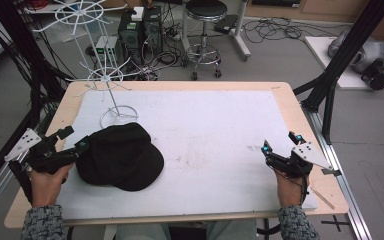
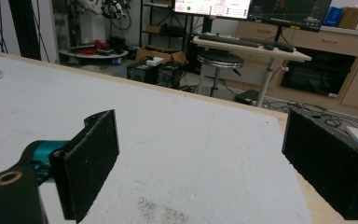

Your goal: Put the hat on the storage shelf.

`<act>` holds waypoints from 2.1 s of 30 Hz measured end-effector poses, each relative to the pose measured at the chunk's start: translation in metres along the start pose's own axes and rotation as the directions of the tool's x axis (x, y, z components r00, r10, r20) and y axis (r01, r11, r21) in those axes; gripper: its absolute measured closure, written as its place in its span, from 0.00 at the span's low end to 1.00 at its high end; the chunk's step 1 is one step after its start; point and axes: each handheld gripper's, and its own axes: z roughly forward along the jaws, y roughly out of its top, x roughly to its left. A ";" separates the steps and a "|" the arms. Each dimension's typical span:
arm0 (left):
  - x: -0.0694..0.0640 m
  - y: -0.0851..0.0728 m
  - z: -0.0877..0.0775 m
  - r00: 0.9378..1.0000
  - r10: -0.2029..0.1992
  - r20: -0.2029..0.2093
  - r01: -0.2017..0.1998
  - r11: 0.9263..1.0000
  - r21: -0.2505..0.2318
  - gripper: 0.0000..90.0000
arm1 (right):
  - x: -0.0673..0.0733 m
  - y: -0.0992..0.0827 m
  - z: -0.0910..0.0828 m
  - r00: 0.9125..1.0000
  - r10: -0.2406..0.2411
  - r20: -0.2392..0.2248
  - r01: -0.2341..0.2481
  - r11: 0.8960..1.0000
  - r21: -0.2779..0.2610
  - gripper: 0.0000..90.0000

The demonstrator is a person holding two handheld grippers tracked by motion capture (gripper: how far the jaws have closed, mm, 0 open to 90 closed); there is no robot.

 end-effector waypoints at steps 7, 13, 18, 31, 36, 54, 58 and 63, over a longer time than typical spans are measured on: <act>-0.001 -0.009 0.012 1.000 0.012 0.013 -0.013 0.997 0.074 0.21 | 0.001 0.000 -0.001 1.000 -0.005 0.002 0.005 1.000 0.009 0.11; 0.000 -0.013 0.018 1.000 -0.002 0.013 0.000 0.993 0.116 0.21 | 0.000 0.000 -0.002 1.000 -0.005 0.002 0.005 1.000 0.010 0.11; 0.000 -0.016 0.021 0.999 -0.017 0.043 0.011 0.990 0.141 0.24 | 0.000 0.000 -0.002 1.000 -0.007 0.003 0.007 1.000 0.008 0.11; 0.006 -0.021 0.025 0.997 -0.024 0.078 0.007 0.978 0.209 0.45 | -0.001 -0.001 -0.005 1.000 -0.013 0.015 0.013 1.000 0.014 0.11; 0.005 -0.021 0.026 0.996 -0.014 0.091 -0.006 0.975 0.223 0.65 | -0.003 -0.001 -0.008 1.000 -0.009 0.020 0.009 1.000 0.013 0.11; -0.019 0.026 0.013 0.958 0.195 0.210 -0.224 0.967 0.119 0.79 | -0.010 -0.003 -0.022 0.999 -0.001 0.050 0.001 1.000 0.014 0.11; -0.022 0.048 0.008 0.941 0.227 0.253 -0.256 0.963 0.089 0.79 | -0.011 -0.004 -0.023 0.999 -0.008 0.053 0.007 1.000 0.013 0.11; -0.024 0.068 0.002 0.924 0.255 0.286 -0.286 0.956 0.071 0.79 | -0.012 -0.004 -0.024 0.999 0.001 0.054 -0.002 1.000 0.011 0.11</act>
